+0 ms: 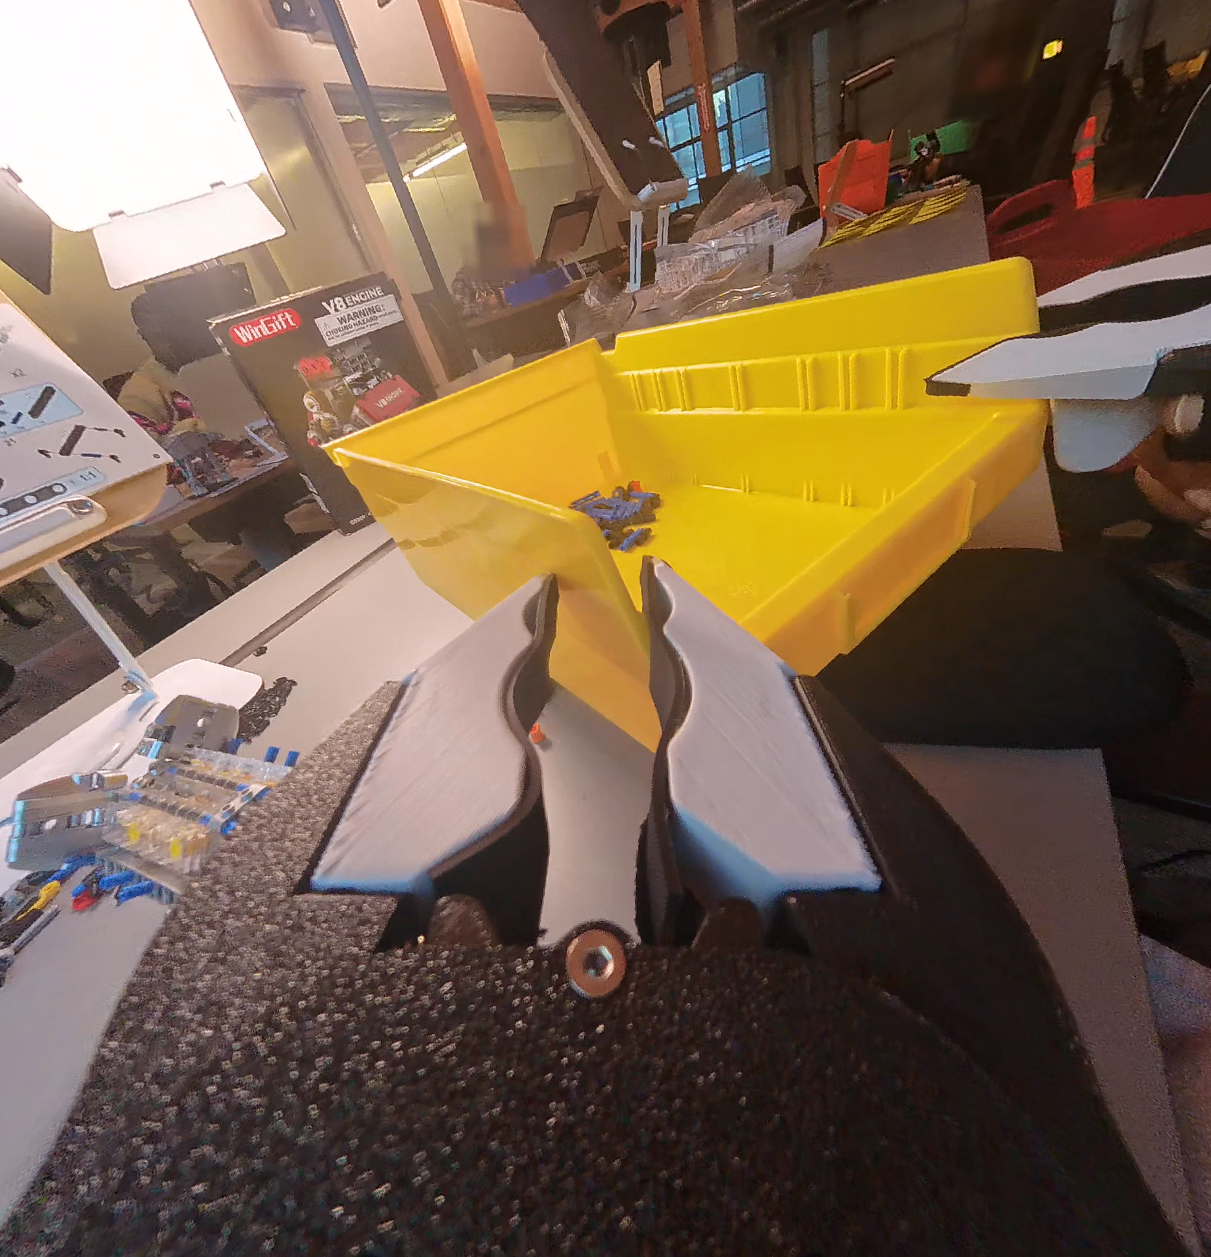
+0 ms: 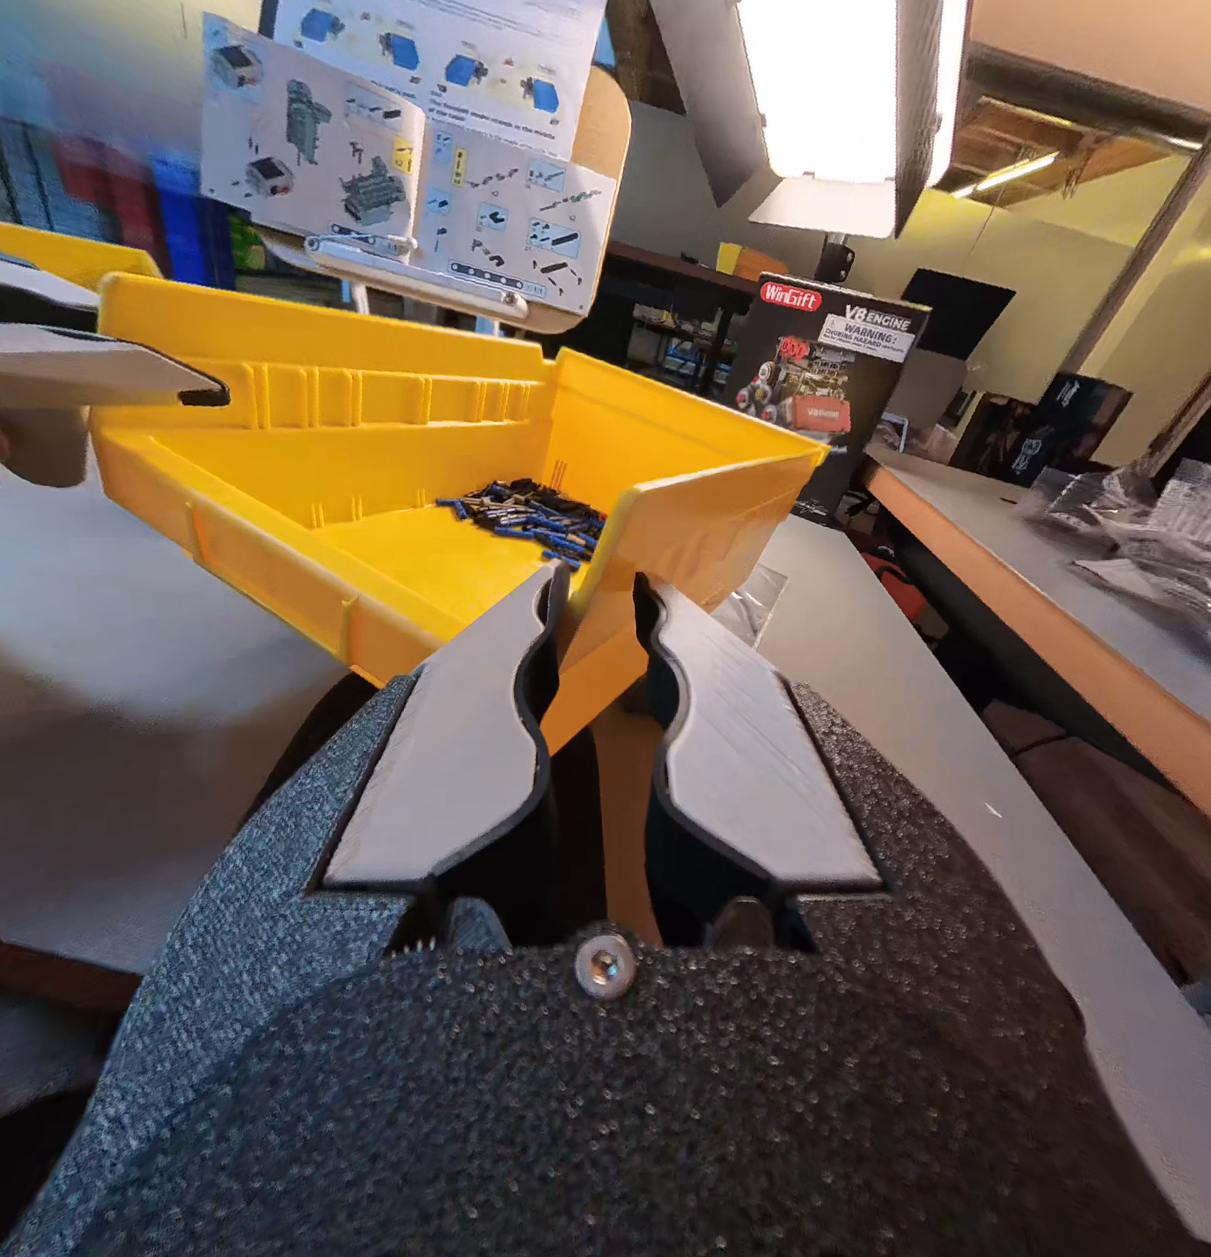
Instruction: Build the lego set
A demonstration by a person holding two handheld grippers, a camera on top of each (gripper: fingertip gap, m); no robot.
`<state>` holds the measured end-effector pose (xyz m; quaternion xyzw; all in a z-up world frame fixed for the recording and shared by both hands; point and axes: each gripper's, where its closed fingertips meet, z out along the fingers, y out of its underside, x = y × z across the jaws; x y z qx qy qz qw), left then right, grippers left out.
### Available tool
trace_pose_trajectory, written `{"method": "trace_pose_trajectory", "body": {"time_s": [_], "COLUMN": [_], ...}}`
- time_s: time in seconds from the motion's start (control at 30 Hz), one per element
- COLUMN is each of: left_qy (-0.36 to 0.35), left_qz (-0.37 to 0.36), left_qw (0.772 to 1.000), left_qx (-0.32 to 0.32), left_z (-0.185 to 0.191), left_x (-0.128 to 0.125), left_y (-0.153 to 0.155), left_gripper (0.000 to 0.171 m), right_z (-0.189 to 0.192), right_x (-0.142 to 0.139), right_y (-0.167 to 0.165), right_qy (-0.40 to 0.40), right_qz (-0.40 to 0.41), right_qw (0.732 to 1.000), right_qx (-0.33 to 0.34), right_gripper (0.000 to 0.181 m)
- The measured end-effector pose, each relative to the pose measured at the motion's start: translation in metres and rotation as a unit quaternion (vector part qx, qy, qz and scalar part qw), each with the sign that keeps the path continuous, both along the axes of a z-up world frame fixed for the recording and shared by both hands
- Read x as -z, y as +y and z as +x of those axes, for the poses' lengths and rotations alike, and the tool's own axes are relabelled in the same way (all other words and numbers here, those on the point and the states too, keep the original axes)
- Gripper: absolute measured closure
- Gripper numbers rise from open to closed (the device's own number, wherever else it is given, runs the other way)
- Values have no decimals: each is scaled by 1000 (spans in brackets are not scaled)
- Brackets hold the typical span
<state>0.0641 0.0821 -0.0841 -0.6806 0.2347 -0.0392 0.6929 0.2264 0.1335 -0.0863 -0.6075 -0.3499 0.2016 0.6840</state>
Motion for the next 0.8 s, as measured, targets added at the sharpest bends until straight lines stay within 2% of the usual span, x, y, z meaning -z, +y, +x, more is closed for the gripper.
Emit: {"method": "trace_pose_trajectory", "body": {"time_s": [0.1, 0.23, 0.3, 0.43, 0.57, 0.8], "left_qy": [43, 52, 54, 63, 75, 66], "left_qz": [9, 20, 20, 12, 16, -23], "left_qw": [999, 998, 998, 998, 997, 998], "left_qx": [-11, -1, 0, -1, 2, 1], "left_z": [0, 5, 6, 5, 10, 8], "left_x": [4, -4, 4, 13, 17, 37], "left_y": [19, -7, -20, -12, -23, -21], "left_gripper": [150, 150, 151, 150, 149, 147], "right_z": [0, 4, 5, 5, 10, 10], "right_x": [8, 18, 21, 22, 23, 27], "right_y": [16, -18, -28, -18, -32, -28], "right_qy": [-1, -7, -9, -6, -22, -25], "right_qz": [16, 34, 46, 42, 67, 56], "right_qw": [1000, 999, 999, 999, 997, 998], "right_qx": [7, -18, -18, -19, -22, -34], "right_gripper": [164, 160, 161, 161, 160, 158]}}
